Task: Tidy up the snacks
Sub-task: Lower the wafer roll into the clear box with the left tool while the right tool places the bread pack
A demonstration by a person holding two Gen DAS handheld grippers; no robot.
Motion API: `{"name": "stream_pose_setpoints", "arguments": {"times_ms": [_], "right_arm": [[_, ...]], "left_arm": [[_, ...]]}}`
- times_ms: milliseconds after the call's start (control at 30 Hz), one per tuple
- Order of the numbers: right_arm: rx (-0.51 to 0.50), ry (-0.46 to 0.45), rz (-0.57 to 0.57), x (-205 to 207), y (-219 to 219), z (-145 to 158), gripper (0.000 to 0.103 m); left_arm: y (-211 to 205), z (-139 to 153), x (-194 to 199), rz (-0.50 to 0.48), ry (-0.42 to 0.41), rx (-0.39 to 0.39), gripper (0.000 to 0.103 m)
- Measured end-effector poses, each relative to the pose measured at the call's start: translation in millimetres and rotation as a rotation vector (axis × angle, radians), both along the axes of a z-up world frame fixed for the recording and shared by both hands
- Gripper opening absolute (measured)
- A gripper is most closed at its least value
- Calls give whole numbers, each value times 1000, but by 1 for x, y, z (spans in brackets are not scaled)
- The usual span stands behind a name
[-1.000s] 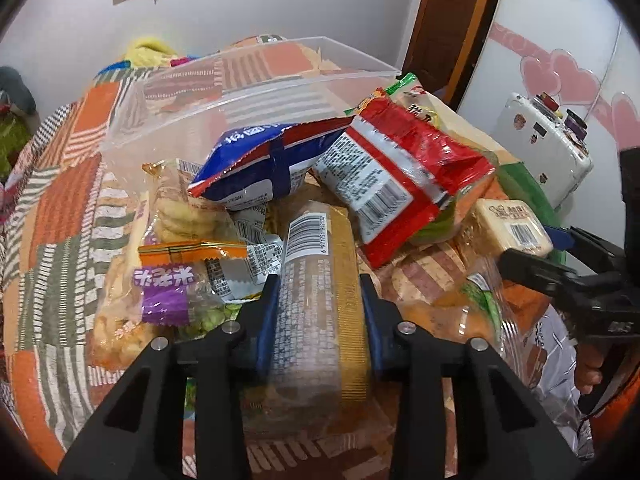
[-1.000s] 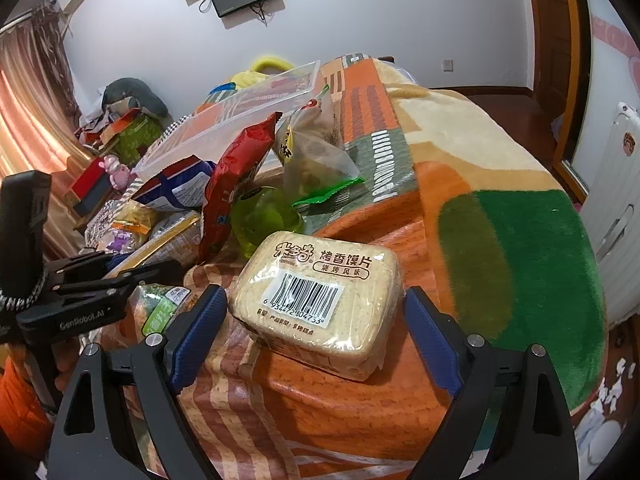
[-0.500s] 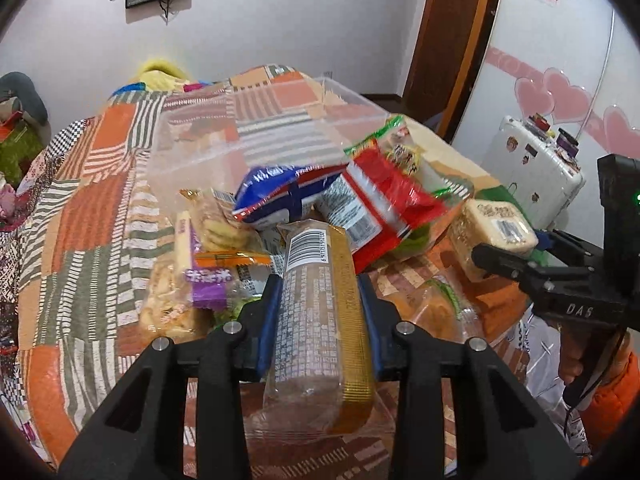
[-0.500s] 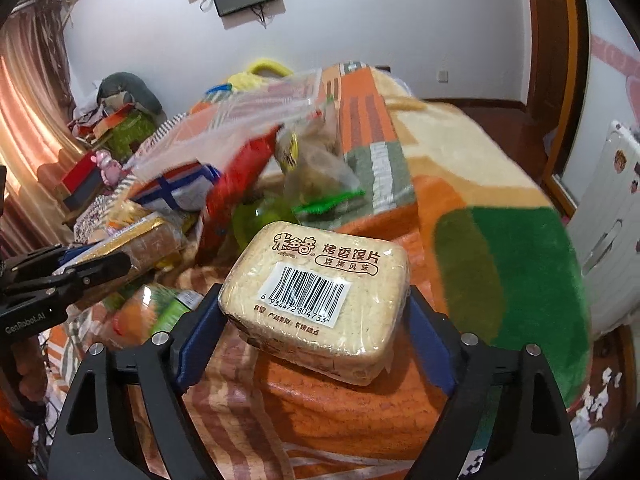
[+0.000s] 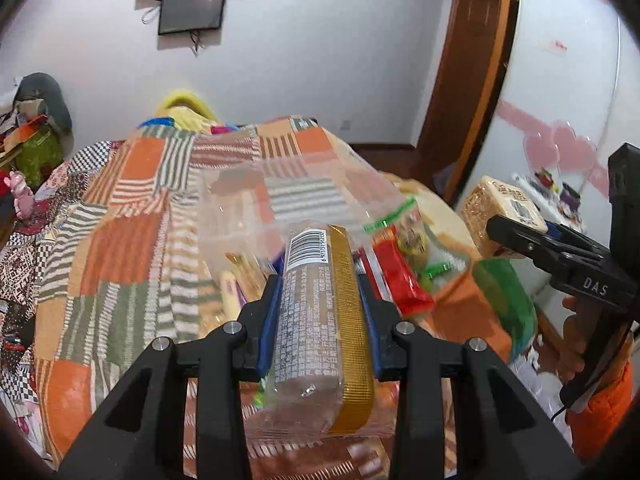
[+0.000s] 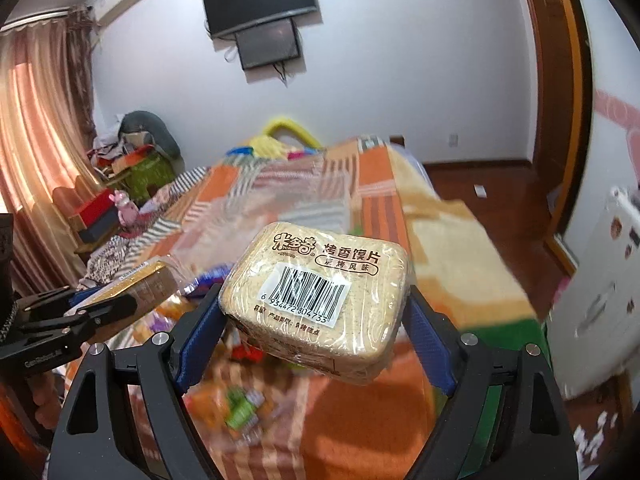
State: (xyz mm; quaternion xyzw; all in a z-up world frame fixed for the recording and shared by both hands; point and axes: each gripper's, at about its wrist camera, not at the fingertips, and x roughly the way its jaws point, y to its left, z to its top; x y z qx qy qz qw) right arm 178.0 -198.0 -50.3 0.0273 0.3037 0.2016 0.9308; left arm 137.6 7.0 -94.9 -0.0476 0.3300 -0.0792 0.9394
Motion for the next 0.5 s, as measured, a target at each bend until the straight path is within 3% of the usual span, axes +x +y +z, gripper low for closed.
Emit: {"name": "stream_pose_setpoints", "arguments": {"times_ms": [500], "right_arm": [[17, -79, 54, 45, 41, 13, 84]], "left_arm": [[27, 25, 65, 77, -85, -12, 36]]}}
